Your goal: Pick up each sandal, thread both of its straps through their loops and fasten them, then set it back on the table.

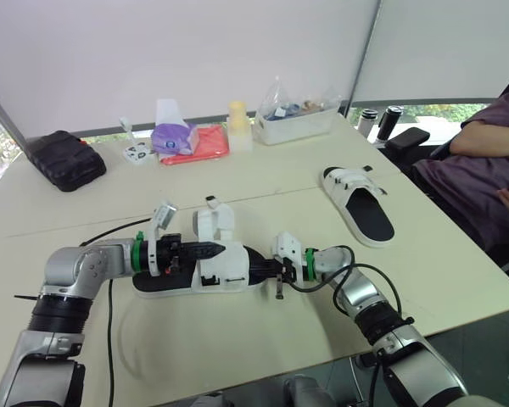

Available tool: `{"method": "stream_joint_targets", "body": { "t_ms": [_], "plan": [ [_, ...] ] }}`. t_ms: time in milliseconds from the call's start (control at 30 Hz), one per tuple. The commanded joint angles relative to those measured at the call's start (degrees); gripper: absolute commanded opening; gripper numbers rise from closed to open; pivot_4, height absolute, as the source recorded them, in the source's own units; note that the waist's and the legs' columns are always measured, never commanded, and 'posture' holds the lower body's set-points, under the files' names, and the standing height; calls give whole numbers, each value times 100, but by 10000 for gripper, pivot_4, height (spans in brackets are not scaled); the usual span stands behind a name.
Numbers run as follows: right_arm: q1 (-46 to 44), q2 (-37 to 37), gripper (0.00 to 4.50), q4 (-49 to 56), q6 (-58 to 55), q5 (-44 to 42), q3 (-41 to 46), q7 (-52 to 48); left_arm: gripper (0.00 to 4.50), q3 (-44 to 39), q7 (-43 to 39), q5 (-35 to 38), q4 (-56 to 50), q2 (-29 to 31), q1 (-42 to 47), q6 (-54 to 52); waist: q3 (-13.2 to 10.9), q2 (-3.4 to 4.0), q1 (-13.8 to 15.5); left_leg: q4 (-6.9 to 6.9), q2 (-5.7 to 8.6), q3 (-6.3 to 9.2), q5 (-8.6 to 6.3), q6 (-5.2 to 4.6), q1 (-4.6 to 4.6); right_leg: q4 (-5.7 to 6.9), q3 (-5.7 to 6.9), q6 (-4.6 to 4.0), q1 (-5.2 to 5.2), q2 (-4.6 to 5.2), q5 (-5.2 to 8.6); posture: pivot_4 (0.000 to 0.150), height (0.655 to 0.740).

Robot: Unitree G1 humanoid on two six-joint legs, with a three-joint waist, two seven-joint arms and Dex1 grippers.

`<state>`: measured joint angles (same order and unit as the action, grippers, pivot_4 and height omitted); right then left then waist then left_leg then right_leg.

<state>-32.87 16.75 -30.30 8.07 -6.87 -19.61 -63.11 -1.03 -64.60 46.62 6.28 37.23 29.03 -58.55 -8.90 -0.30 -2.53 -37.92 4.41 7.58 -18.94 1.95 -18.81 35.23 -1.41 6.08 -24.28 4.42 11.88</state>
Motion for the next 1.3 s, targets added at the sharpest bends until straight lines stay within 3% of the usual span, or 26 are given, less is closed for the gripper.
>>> {"method": "stream_joint_targets", "body": {
  "t_ms": [33,767,1067,1300],
  "plan": [
    [230,85,0,-357,-293,462,-223,103,559,44,-68,-150,-177,-3,-57,228,0,0,1,0,0,0,0,0,0,0,0,0,0,0,0,1500,7400],
    [213,61,0,-369,-335,437,-207,97,559,637,-1240,-1201,157,226,278,1599,0,0,3,2,-1,0,0,-1,-2,-2,0,0,0,-1,0,1500,7400],
    [223,68,0,-400,-324,450,-212,81,559,-79,-755,-437,150,-148,542,744,-2,-2,-3,2,-1,2,0,-1,-3,-3,2,1,-1,-1,1,1500,7400],
    [191,52,0,-459,-301,470,-228,72,559,-114,-766,-547,241,-52,469,755,-2,-2,-1,2,-1,1,0,0,-2,-3,1,1,-2,-1,0,1500,7400]
  ]
}}
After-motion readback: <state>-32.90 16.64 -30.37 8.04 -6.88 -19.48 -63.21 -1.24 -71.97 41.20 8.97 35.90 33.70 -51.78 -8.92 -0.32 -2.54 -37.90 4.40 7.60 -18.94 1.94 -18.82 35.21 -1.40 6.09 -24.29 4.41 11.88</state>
